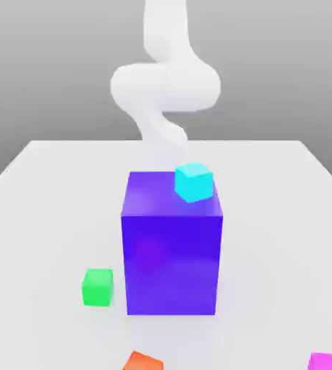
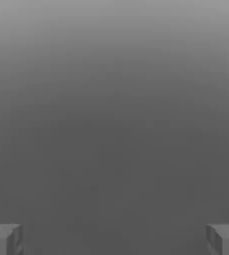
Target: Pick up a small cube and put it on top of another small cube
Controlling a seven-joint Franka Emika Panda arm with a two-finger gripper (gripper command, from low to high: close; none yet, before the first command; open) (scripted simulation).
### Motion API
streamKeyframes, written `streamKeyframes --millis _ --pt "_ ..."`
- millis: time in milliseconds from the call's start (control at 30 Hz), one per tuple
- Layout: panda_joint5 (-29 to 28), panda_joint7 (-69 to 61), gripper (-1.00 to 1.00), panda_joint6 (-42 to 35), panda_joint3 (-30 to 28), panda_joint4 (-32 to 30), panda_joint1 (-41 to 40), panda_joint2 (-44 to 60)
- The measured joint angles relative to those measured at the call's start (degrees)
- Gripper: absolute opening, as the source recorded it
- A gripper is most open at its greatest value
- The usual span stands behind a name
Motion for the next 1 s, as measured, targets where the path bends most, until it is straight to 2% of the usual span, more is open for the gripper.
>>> streamKeyframes --millis 100,200,300,667,1000 --pt "-0.3 -8.7 0.00 2.4 -0.5 1.5 4.5 10.9" --pt "-0.4 -11.7 0.00 3.2 -0.7 2.1 5.8 14.5" --pt "0.2 -19.7 0.00 5.3 -0.1 3.4 8.4 23.8" --pt "0.2 -38.9 0.00 10.4 2.2 6.7 15.0 47.1" --pt "-4.0 -53.1 0.00 15.0 5.9 9.7 17.7 68.0"
